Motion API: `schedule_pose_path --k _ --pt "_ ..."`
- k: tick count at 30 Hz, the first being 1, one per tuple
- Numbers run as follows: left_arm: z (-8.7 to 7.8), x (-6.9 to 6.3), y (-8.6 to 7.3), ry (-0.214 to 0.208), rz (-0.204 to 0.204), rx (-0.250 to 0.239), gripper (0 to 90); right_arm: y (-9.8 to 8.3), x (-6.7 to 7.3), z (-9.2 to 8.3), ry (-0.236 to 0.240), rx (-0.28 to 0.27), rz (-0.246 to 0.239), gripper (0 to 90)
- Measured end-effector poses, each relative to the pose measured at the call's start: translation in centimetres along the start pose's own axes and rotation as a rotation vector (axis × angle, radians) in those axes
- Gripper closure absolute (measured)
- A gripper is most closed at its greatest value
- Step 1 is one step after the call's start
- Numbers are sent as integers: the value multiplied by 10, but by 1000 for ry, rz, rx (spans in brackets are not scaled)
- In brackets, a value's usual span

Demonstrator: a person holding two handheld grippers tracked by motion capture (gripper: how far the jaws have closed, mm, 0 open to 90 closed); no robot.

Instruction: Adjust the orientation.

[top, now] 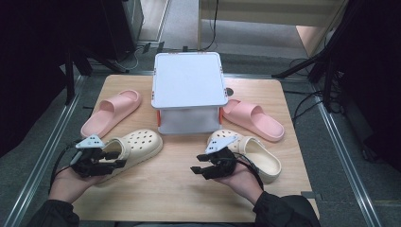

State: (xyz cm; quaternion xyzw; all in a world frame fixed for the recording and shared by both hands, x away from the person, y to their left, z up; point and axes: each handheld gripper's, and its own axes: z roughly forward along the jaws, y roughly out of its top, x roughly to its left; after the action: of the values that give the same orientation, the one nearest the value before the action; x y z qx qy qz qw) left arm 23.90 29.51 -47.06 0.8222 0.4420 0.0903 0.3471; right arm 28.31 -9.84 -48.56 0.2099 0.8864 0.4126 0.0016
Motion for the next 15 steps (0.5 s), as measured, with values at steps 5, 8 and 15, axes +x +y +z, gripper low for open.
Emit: schedule_pose_path --k 5,8,15 --pt "16 6 3 8 -14 -4 542 0 0 1 2 4 -6 508" --pt "23 7 6 -10 -8 -10 604 0 0 2 2 9 -5 508" --pt "26 6 8 -9 6 -26 755 0 1 1 2 9 -6 510"
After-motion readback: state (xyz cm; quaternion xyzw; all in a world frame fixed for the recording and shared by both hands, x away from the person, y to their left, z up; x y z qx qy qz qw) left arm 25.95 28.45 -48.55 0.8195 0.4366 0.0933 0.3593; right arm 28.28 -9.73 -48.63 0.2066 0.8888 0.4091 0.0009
